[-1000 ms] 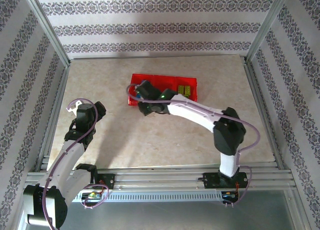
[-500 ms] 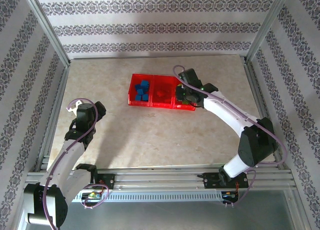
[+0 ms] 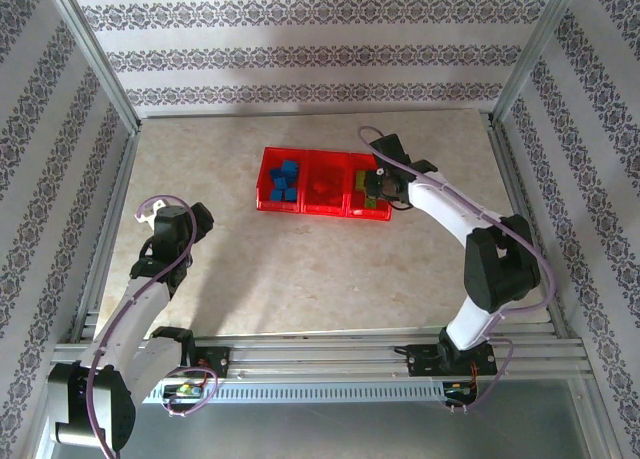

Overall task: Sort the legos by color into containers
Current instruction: Place the lego in the container.

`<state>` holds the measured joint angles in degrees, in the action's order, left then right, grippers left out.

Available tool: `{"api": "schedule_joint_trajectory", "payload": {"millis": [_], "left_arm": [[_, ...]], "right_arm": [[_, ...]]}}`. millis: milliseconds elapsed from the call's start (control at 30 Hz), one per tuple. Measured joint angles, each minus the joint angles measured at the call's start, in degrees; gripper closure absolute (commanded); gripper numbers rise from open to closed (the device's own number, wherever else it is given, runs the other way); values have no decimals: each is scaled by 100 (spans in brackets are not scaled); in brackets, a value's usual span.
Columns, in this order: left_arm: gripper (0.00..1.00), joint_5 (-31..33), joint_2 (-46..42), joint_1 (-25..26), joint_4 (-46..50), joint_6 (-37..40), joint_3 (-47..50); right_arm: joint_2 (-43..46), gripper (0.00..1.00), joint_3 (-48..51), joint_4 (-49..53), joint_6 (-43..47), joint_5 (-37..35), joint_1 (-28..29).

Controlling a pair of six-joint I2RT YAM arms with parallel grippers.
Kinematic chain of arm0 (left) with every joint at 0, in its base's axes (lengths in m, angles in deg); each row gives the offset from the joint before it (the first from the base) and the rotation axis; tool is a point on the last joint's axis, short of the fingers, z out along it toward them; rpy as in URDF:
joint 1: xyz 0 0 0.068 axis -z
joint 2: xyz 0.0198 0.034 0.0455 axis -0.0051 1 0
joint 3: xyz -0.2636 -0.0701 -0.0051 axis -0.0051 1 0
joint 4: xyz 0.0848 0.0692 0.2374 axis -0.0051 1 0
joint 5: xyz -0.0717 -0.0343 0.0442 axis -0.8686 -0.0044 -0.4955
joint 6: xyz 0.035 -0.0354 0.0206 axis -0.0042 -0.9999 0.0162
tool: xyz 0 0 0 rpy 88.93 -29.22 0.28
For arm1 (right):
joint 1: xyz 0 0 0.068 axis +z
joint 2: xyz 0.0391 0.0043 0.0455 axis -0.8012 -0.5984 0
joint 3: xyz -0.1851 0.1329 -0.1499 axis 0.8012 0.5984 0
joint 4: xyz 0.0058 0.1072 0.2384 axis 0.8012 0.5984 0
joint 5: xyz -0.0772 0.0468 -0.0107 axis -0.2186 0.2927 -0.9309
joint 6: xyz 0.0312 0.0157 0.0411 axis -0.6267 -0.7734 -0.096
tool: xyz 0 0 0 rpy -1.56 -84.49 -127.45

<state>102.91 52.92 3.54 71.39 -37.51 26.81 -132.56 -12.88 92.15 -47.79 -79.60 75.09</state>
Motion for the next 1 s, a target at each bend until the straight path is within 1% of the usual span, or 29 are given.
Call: {"api": "schedule_joint_trajectory", "payload": {"millis": [433, 733, 1000], "left_arm": [[0, 0, 0, 0, 2, 0, 0], [0, 0, 0, 0, 0, 0, 0], [0, 0, 26, 0, -2, 0, 0]], "right_arm": [[-826, 78, -732, 2, 57, 0, -76], [-1360, 70, -1005, 0, 52, 160, -74], [-1427, 63, -1016, 0, 50, 284, -74]]}}
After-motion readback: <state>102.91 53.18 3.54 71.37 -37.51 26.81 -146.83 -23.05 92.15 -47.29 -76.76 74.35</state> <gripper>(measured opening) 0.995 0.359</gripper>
